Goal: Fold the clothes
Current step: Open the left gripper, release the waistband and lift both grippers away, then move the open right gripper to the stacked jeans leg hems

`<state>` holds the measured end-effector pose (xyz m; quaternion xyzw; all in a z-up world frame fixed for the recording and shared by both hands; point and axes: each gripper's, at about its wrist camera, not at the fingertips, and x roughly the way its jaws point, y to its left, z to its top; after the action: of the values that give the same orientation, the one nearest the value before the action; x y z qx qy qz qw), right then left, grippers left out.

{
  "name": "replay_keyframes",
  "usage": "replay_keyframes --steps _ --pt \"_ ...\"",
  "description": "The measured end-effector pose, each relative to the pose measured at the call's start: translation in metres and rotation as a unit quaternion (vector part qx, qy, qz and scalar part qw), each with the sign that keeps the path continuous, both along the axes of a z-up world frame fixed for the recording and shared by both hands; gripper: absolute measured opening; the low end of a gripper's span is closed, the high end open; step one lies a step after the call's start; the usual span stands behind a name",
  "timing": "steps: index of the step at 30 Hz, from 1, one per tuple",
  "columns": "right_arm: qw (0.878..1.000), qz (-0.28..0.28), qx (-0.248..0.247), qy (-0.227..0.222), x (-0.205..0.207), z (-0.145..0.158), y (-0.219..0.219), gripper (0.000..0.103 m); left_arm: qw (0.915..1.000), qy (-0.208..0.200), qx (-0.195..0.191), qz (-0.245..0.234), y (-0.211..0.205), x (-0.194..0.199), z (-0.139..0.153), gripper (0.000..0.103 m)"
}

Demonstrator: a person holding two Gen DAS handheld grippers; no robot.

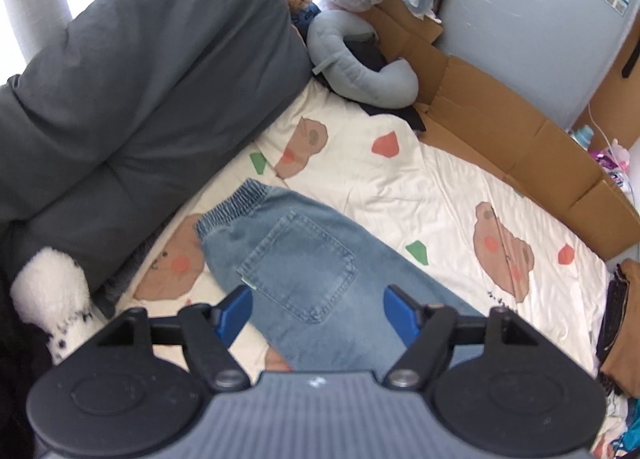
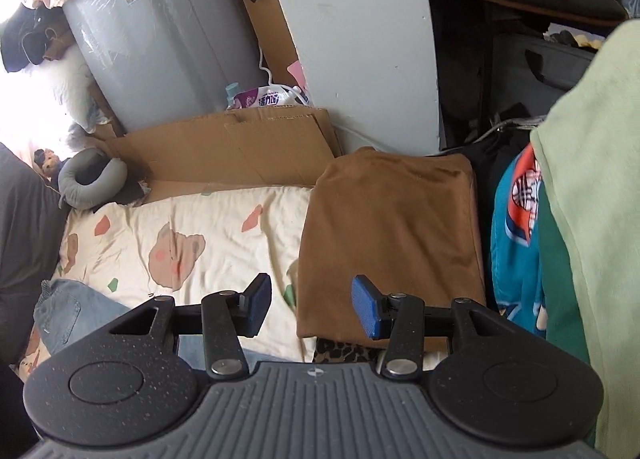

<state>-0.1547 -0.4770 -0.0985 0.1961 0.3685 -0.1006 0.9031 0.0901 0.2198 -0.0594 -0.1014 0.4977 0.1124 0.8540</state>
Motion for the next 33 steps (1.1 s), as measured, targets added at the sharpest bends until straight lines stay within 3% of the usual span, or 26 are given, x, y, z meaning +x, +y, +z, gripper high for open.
replay_keyframes --steps 7,15,25,33 --pt "1.0 0.023 0.005 0.01 -0.012 -0.017 0.015 0.062 0.9998 -0.007 -0.021 -0.001 -0.014 -0.005 -0.015 0.076" --pt "0.999 0.027 0.011 0.03 -0.033 -0.063 0.032 0.062 0.9998 0.006 -0.021 0.005 -0.027 -0.009 -0.049 0.076" --pt "0.996 0.019 0.036 0.073 -0.058 -0.147 0.052 0.062 0.9982 0.048 -0.021 0.028 -0.027 -0.026 -0.095 0.076" --pt "0.992 0.018 0.085 0.094 -0.064 -0.217 0.071 0.062 0.9935 0.098 -0.017 0.055 -0.026 -0.031 -0.134 0.076"
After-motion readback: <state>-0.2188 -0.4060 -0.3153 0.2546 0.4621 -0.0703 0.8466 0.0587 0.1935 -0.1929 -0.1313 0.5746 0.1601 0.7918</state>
